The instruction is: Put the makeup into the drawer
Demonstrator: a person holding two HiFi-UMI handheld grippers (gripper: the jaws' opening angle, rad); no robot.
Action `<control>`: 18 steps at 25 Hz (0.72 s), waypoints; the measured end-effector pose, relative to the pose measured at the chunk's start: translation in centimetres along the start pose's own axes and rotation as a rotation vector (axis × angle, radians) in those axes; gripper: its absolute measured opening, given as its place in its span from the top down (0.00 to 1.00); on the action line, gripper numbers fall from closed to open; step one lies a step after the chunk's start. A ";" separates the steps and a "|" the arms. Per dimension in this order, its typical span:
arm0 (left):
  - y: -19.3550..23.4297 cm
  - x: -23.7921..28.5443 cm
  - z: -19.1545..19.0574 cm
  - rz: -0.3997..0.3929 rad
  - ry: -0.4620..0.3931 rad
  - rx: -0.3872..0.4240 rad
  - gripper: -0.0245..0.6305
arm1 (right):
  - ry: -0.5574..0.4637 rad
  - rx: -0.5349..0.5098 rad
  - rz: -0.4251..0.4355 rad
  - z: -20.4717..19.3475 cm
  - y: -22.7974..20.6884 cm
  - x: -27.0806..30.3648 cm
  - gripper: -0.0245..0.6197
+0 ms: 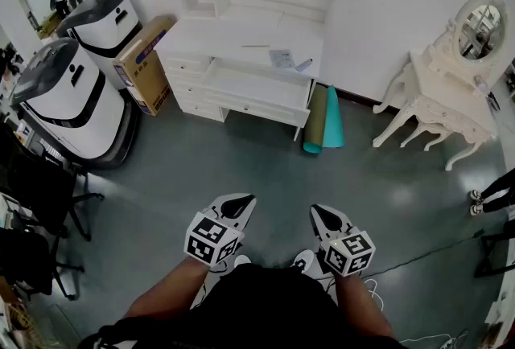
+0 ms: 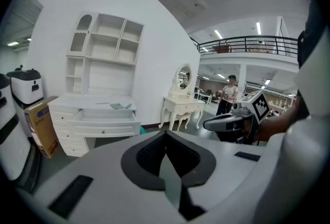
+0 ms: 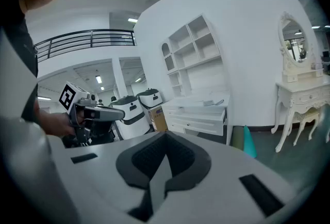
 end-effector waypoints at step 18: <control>0.7 0.0 -0.5 0.019 0.012 -0.010 0.95 | -0.025 0.043 -0.012 -0.1 0.1 0.5 0.92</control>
Point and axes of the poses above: the fingertips, and each gripper's own axes: x forward along the fingers, y to its left, z out of its top, the point moved 3 cm from there along -x, backward along the fingers, and after that the axes turned 4 degrees about -y, right-handed, at the moved point
